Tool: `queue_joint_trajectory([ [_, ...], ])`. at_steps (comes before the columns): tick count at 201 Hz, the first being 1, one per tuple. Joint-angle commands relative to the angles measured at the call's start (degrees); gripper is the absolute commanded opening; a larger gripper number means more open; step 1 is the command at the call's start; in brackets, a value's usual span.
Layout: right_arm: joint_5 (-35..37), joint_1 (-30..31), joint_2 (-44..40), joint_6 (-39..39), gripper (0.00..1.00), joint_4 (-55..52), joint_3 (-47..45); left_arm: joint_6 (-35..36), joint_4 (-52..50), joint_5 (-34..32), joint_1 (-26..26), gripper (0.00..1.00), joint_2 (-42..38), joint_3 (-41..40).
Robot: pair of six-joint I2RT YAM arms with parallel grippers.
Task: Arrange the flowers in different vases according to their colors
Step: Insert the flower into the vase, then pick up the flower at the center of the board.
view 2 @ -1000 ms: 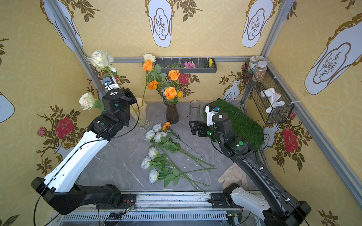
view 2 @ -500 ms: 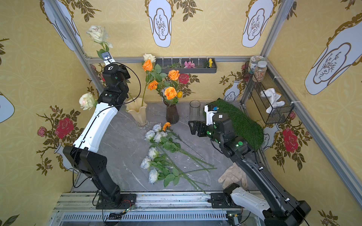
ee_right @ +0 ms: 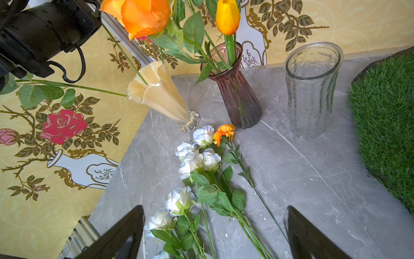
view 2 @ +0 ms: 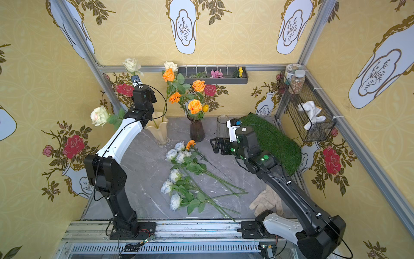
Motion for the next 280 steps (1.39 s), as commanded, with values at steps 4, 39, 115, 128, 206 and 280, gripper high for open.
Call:
queue_joint_trajectory([
  [4,-0.8,0.2,-0.8,0.4,0.97,0.6,0.0,-5.8,-1.7,3.0,0.1,0.88,-4.0,-3.0],
  [39,-2.7,0.4,-1.5,0.5,0.97,-2.5,1.4,-14.2,-2.5,6.5,0.1,1.0,-13.0,-9.4],
  [115,-9.9,0.7,2.8,-1.9,0.97,-21.9,1.2,-20.6,-6.6,7.1,-12.8,1.0,-29.6,-21.0],
  [128,-9.7,1.8,3.4,-2.7,0.99,-22.7,-0.6,-22.2,-6.4,4.9,-16.9,1.0,-33.8,-25.3],
  [206,1.0,12.1,11.7,-2.2,0.74,-16.6,-5.0,-34.4,-7.8,1.9,-31.4,1.0,-52.0,-49.1],
  [280,1.7,5.5,27.4,-6.3,0.59,-8.9,-1.7,-48.9,-5.1,-0.8,-36.9,1.0,-57.8,-66.6],
])
